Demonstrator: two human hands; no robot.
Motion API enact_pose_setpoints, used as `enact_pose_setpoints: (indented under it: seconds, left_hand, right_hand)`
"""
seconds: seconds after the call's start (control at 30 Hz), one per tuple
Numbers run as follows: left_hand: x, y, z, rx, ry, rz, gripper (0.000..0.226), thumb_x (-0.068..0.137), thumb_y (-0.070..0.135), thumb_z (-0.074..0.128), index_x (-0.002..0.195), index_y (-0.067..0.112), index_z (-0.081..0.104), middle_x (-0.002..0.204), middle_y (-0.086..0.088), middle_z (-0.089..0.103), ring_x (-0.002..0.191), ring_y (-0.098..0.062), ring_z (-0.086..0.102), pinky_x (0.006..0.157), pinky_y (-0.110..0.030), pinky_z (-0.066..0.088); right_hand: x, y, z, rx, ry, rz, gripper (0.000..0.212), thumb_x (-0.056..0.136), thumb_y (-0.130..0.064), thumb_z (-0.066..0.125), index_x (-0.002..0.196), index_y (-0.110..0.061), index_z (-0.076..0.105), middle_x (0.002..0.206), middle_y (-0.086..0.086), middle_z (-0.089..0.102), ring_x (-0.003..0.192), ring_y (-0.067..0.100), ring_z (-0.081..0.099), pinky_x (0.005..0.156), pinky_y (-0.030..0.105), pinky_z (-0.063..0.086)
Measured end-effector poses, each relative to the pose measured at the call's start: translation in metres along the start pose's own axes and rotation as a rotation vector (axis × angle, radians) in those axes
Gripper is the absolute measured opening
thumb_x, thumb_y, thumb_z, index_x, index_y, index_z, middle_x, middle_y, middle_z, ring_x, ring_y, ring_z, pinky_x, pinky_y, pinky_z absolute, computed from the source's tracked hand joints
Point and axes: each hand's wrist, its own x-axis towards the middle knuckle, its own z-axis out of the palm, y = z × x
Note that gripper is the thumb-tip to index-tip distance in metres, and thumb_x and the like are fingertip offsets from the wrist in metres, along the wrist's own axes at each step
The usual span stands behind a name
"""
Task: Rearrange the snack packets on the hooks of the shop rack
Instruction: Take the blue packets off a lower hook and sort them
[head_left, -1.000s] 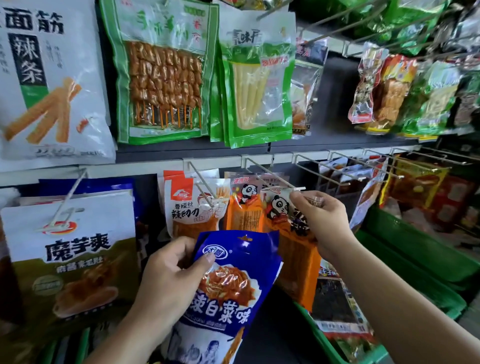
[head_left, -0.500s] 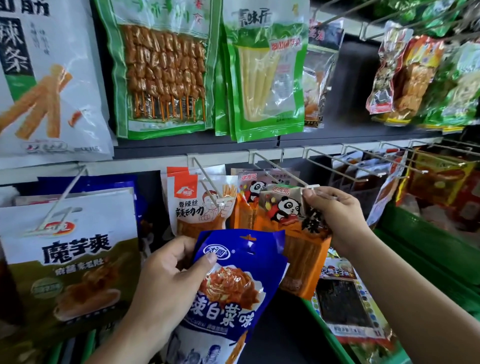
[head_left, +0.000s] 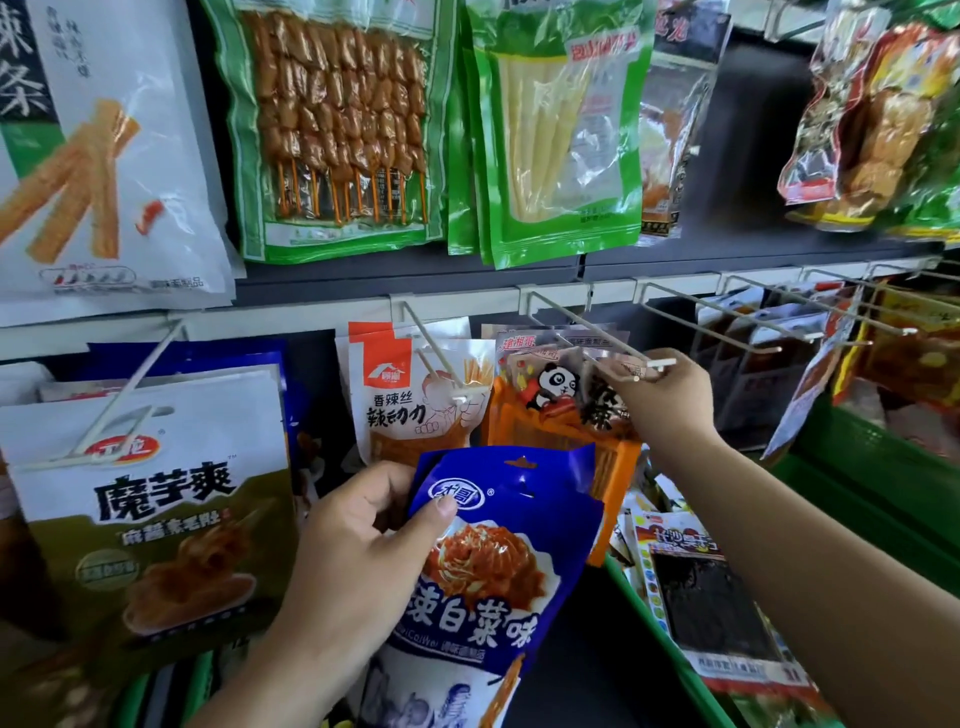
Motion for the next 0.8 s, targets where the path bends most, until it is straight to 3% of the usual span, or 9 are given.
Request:
enact_pose_setpoints:
  seconds: [0.1,0.17,0.27,0.37,0.5,0.57,0.63,0.73,0.8]
  left_hand:
    - [0.003,-0.001,-0.003,-0.017,0.009,-0.005,0.004,0.092,0.023,0.075,0.088,0.021,0.074,0.084,0.004,0.082,0.073,-0.015,0.079,0.07,-0.042,0.066]
    - [0.005,-0.001,-0.007,-0.021,0.016,-0.013,0.005,0.093,0.021,0.074,0.088,0.02,0.074,0.084,0.003,0.082,0.073,-0.014,0.079,0.069,-0.041,0.067]
    - [0.008,-0.002,-0.014,0.008,0.025,-0.025,0.006,0.092,0.019,0.075,0.086,0.018,0.073,0.082,0.003,0.081,0.072,-0.013,0.079,0.066,-0.037,0.066]
    - [0.008,-0.005,-0.027,0.039,0.042,-0.031,0.009,0.092,0.018,0.075,0.084,0.018,0.073,0.079,0.004,0.081,0.068,-0.012,0.078,0.059,-0.031,0.062]
    - [0.001,-0.006,-0.06,0.044,0.111,-0.018,0.007,0.093,0.017,0.074,0.086,0.019,0.075,0.082,0.004,0.082,0.071,-0.014,0.079,0.066,-0.04,0.065]
    - [-0.004,-0.007,-0.079,0.049,0.129,-0.029,0.006,0.092,0.018,0.075,0.087,0.02,0.076,0.084,0.004,0.082,0.072,-0.014,0.079,0.071,-0.047,0.066]
    - [-0.008,-0.01,-0.097,0.074,0.144,-0.041,0.008,0.091,0.017,0.076,0.084,0.021,0.076,0.082,0.003,0.082,0.071,-0.016,0.079,0.072,-0.051,0.065]
    - [-0.01,-0.02,-0.124,0.127,0.172,-0.058,0.012,0.09,0.017,0.078,0.078,0.02,0.076,0.078,0.003,0.082,0.068,-0.018,0.079,0.07,-0.052,0.065]
    - [-0.01,-0.025,-0.138,0.121,0.192,-0.067,0.015,0.089,0.014,0.078,0.076,0.02,0.078,0.076,0.003,0.082,0.065,-0.017,0.079,0.066,-0.043,0.065]
  right_hand:
    - [0.006,0.012,0.004,-0.117,0.181,0.041,0.055,0.071,-0.047,0.089,0.108,-0.016,0.062,0.106,0.003,0.068,0.091,0.025,0.068,0.083,0.041,0.059]
    - [-0.012,0.019,0.003,-0.078,0.259,0.085,0.049,0.078,-0.046,0.083,0.106,-0.014,0.058,0.11,0.004,0.059,0.093,0.026,0.062,0.088,0.041,0.054]
    - [-0.064,0.032,0.008,0.01,0.013,0.049,0.029,0.094,-0.034,0.072,0.085,-0.009,0.06,0.08,0.011,0.064,0.077,0.026,0.062,0.07,0.043,0.051]
    - [-0.104,0.02,0.019,0.009,-0.235,-0.113,0.029,0.099,-0.027,0.069,0.074,-0.012,0.067,0.064,-0.001,0.066,0.063,0.012,0.06,0.063,0.035,0.05]
    - [-0.112,-0.004,0.054,0.127,-0.428,-0.055,0.018,0.104,-0.032,0.06,0.096,-0.028,0.075,0.077,-0.014,0.074,0.078,0.003,0.068,0.072,0.025,0.059]
    - [-0.117,-0.009,0.076,0.209,-0.526,0.01,0.02,0.106,-0.036,0.056,0.119,-0.032,0.07,0.095,-0.02,0.074,0.083,-0.007,0.065,0.067,0.01,0.054]
    - [-0.123,-0.007,0.101,0.303,-0.584,0.101,0.028,0.104,-0.044,0.057,0.131,-0.04,0.061,0.11,-0.022,0.07,0.092,-0.011,0.063,0.069,0.009,0.053]
    - [-0.131,-0.008,0.133,0.293,-0.52,0.141,0.061,0.091,-0.058,0.07,0.146,-0.035,0.054,0.137,-0.01,0.066,0.124,0.012,0.064,0.103,0.035,0.055]
    - [-0.128,-0.006,0.145,0.371,-0.485,0.165,0.059,0.09,-0.056,0.072,0.142,-0.031,0.058,0.129,-0.005,0.072,0.12,0.022,0.068,0.106,0.048,0.053]
